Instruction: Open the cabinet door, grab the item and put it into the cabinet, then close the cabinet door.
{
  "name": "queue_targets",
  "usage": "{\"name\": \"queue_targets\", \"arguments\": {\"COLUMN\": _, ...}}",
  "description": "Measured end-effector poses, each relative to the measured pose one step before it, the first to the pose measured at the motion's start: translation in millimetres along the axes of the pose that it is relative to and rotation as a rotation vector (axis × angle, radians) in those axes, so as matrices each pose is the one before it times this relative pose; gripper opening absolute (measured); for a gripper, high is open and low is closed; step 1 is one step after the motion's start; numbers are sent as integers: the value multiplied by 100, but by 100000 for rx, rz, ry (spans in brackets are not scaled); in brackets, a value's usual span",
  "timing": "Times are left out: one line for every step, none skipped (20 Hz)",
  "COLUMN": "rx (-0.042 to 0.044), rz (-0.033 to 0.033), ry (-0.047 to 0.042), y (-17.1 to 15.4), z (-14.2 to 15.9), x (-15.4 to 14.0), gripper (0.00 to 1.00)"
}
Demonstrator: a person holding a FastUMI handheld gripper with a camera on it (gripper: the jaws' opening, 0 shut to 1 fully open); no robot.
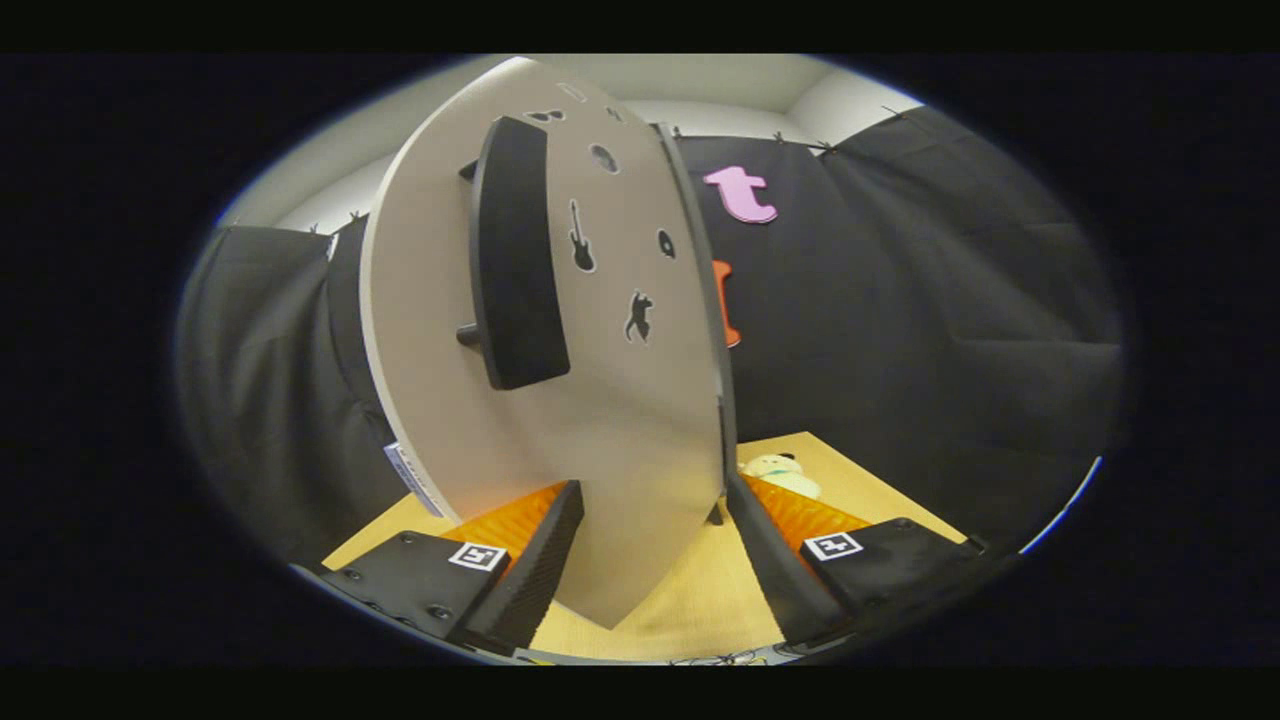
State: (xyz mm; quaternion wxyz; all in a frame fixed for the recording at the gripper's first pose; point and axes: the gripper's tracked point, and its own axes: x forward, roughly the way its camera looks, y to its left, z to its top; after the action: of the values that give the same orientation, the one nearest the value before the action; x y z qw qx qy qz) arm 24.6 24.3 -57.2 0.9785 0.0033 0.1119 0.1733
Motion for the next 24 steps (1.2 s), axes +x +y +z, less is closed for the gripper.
{"name": "queue_targets", "arguments": {"rx": -1249, "rz": 426, "ry": 462, "y": 951, "z": -22, "x": 1071, "gripper": 94}}
{"name": "queue_targets", "arguments": {"rx": -274, "rz": 935, "ry": 23, "y": 1179, "z": 220, "x": 1319, "gripper": 94}}
{"name": "queue_targets", "arguments": {"rx": 328, "rz": 1129, "ry": 144, "y": 736, "z": 163, "x": 1300, "gripper": 95}}
{"name": "queue_targets", "arguments": {"rx": 442, "rz": 1106, "ry": 239, "y": 1047, "z": 1, "x": 1038, "gripper": 96}}
{"name": "queue_targets", "arguments": {"rx": 532, "rz": 395, "ry": 804, "y": 1046, "z": -121, "x": 1538, "gripper": 96}}
{"name": "queue_targets", "arguments": {"rx": 376, "rz": -72, "ry": 326, "y": 448, "z": -174, "x": 1692, "gripper": 96}}
{"name": "queue_targets", "arguments": {"rx": -466, "rz": -579, "ry": 111, "y": 328, "z": 116, "x": 1306, "gripper": 96}}
{"name": "queue_targets", "arguments": {"rx": -1226, "rz": -1011, "ry": 304, "y": 439, "z": 358, "x": 1043, "gripper": 96}}
{"name": "queue_targets", "arguments": {"rx": -1289, "rz": -866, "ry": 378, "y": 465, "z": 222, "x": 859, "gripper": 96}}
{"name": "queue_targets", "arguments": {"rx": -1258, "rz": -1038, "ry": 10, "y": 556, "z": 206, "x": 256, "gripper": 96}}
{"name": "queue_targets", "arguments": {"rx": -1534, "rz": -1038, "ry": 228, "y": 205, "z": 38, "x": 276, "gripper": 96}}
{"name": "queue_targets", "arguments": {"rx": -1005, "rz": -1118, "ry": -107, "y": 107, "z": 128, "x": 259, "gripper": 96}}
{"name": "queue_targets", "arguments": {"rx": -463, "rz": -1131, "ry": 293, "y": 178, "z": 29, "x": 319, "gripper": 96}}
{"name": "queue_targets", "arguments": {"rx": -19, "rz": -898, "ry": -109, "y": 198, "z": -53, "x": 404, "gripper": 96}}
{"name": "queue_targets", "arguments": {"rx": 163, "rz": -738, "ry": -78, "y": 152, "z": -8, "x": 368, "gripper": 96}}
{"name": "queue_targets", "arguments": {"rx": -38, "rz": -609, "ry": -129, "y": 30, "z": 12, "x": 306, "gripper": 96}}
{"name": "queue_targets", "arguments": {"rx": -224, "rz": -603, "ry": 20, "y": 85, "z": 35, "x": 116, "gripper": 96}}
{"name": "queue_targets", "arguments": {"rx": -346, "rz": -804, "ry": 260, "y": 28, "z": 15, "x": -80, "gripper": 96}}
{"name": "queue_targets", "arguments": {"rx": -210, "rz": -1017, "ry": 232, "y": 38, "z": 78, "x": -91, "gripper": 96}}
{"name": "queue_targets", "arguments": {"rx": -66, "rz": -263, "ry": 71, "y": 198, "z": 91, "x": -104, "gripper": 96}}
{"name": "queue_targets", "arguments": {"rx": 563, "rz": 650, "ry": -692, "y": 348, "z": 158, "x": -98, "gripper": 96}}
{"name": "queue_targets", "arguments": {"rx": 696, "rz": 919, "ry": -299, "y": 250, "z": 82, "x": -183, "gripper": 96}}
{"name": "queue_targets", "arguments": {"rx": 295, "rz": 411, "ry": 124, "y": 56, "z": 71, "x": -232, "gripper": 96}}
{"name": "queue_targets", "arguments": {"rx": -60, "rz": -385, "ry": -41, "y": -145, "z": 127, "x": -296, "gripper": 96}}
